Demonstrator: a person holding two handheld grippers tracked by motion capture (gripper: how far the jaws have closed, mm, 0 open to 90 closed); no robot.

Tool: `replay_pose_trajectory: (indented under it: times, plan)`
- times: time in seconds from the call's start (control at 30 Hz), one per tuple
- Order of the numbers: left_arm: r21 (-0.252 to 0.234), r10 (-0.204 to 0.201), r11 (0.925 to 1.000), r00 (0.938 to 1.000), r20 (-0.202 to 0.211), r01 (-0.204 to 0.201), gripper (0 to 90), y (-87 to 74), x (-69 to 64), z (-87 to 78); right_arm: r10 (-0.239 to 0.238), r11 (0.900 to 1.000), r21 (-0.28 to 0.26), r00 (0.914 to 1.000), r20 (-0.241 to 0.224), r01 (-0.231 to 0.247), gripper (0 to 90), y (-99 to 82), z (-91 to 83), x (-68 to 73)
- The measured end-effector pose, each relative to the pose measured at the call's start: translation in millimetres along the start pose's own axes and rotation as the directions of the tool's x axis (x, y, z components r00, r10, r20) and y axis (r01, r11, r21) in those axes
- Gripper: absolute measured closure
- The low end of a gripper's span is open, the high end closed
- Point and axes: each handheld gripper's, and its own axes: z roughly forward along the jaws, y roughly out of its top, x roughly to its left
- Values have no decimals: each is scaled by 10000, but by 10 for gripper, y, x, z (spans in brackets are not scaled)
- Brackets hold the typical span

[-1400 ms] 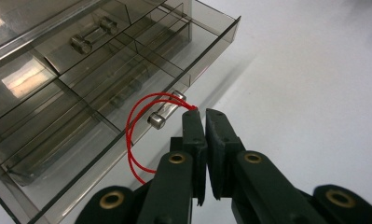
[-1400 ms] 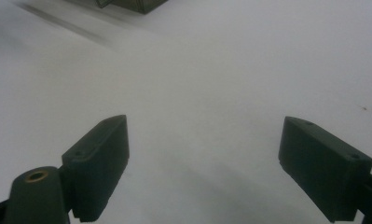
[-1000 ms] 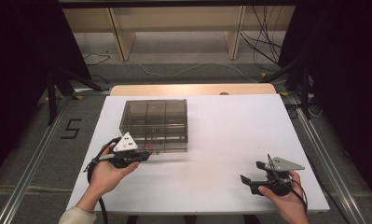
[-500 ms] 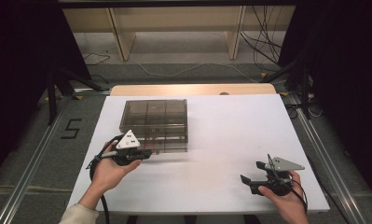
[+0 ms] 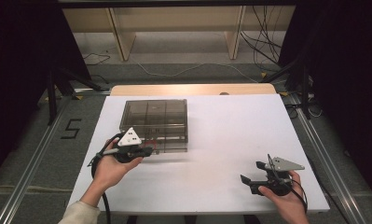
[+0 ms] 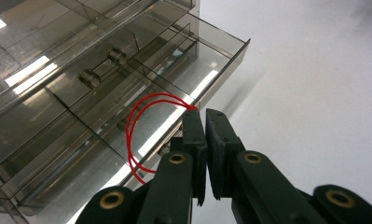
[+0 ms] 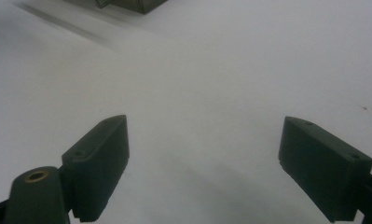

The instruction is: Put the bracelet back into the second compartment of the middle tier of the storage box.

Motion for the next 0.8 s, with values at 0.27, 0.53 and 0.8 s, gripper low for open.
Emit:
replay_pose_trajectory:
  times: [0.27,0.53,0.8]
  plan:
    - [3,-25,10000,10000,-1,25,868,29,13,16,7,10000,-27,10000,-22,-7,170,-1,4,-2]
    - [-19,-32,10000,10000,-9,32,868,64,20,30,8,10000,-31,10000,-22,-8,170,-1,3,-1]
    - [47,8,10000,10000,10,-9,869,104,29,51,13,10000,-25,10000,-24,-13,170,-1,4,-1]
